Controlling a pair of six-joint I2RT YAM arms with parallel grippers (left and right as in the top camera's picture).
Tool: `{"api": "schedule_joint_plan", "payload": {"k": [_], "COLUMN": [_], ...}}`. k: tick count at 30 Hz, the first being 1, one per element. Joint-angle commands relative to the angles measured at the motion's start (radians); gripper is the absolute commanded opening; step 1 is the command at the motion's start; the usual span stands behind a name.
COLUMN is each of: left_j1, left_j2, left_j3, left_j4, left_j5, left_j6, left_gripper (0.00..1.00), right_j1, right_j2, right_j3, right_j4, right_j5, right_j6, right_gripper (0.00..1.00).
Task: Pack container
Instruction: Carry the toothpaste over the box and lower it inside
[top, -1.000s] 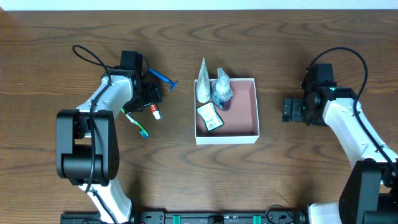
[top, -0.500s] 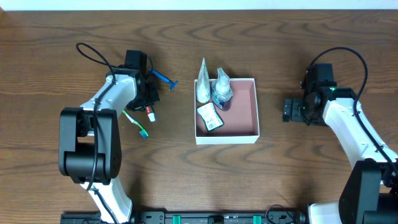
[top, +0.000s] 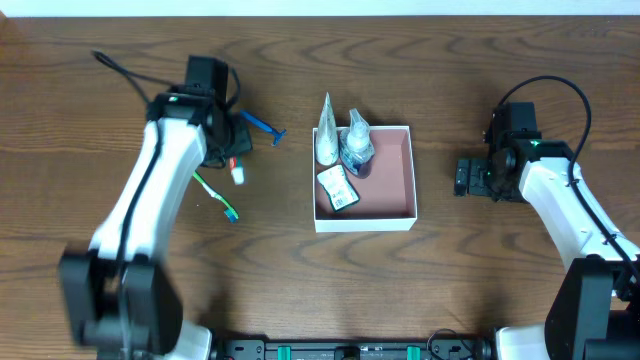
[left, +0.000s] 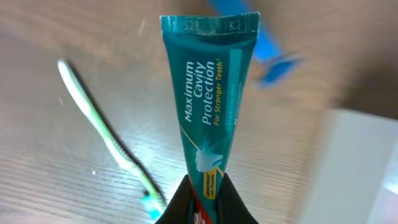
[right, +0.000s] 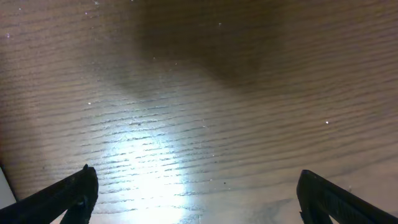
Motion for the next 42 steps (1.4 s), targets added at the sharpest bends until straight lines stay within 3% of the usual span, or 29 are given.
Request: {"api": "schedule_joint_plan", "payload": {"k": [1,5,8,12,17,28,42], "left_j1": [-0.087,-0.267,-0.441,-0.668,-0.842,-0.902,-0.89], "left_j2": [-0.154,-0.296,-0.344,-0.328,-0.222,0.067,0.269], "left_j3": [0.028,0.028,0.028,0.028,0.028,0.028,0.028], "left_j4": [-0.014,0.013,0.04,0.077,0.125,0.303,0.383], "left_j5": [-0.003,-0.033,-0.164,-0.387,-0.61,-0.639,-0.713], "left_j6": [0.035,0.031,-0.015,-0.11,-0.267,-0.473,-0.478], "left_gripper": [0.06,0.06,0.06,0.06,0.06,0.06,0.06], "right_j1": [0.004,0.004,0.004,0.004,0.004,0.004,0.004], "right_j2": [-0.008,-0.008,-0.008,-0.008,-0.008,-0.008,-0.008], "right_j3": [0.0,0.0,0.0,0.0,0.0,0.0,0.0], "right_j4": [-0.001,-0.001,-0.001,-0.001,-0.001,-0.001,-0.001], "right_j5": [0.013,0.013,0.013,0.013,0.013,0.013,0.013], "right_j6": [-0.01,-0.01,-0.01,-0.01,-0.01,-0.01,-0.01], "right_gripper": [0.99,0.99,0.99,0.99,0.99,0.99,0.99]}}
